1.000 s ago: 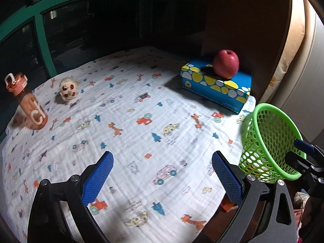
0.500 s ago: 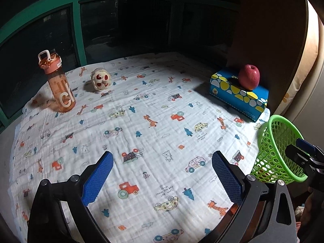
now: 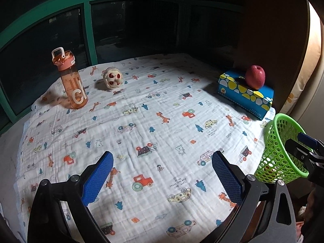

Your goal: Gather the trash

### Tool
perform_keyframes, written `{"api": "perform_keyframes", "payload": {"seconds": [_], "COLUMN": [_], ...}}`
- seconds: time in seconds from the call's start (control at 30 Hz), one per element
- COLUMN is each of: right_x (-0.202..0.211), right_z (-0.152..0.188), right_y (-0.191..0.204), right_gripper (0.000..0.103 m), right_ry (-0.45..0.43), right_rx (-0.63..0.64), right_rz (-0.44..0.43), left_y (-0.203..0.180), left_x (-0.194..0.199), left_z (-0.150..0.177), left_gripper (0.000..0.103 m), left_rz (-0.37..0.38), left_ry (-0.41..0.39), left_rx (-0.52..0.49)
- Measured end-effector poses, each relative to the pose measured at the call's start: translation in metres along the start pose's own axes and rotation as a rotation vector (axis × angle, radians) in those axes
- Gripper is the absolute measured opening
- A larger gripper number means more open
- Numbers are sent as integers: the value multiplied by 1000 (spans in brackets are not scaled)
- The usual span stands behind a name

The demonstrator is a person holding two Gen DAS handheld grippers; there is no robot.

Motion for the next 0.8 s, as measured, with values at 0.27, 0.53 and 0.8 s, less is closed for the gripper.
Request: {"api": "perform_keyframes", "payload": {"seconds": [0.27,0.53,0.8], "right_x": [2,5,3], "right_z": [-1,-2,-1], "right_y": [3,4,4], "right_gripper": [98,98,98], "right_ry": [-7,-16,-11], "right_rx": [8,10,7], "right_rz": [-7,2,-1], "left_y": [0,-3,-3], "left_x": [7,9,10], "left_z": [-1,-2,-1], "left_gripper": [95,95,95], "left_rz": [-10,-26,-31], "left_ry": [-12,-23,-22], "left_rx": [-2,-9,-11]}}
Point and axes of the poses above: each gripper's, at about its wrist camera, not at the fingertips, and x roughly against the way its jaws point, y to its left, z to its underside, the point moved 3 cm from there along -x, roughly the way its jaws point, and after that the axes turned 1 degree about -y, right-handed, at the moved point
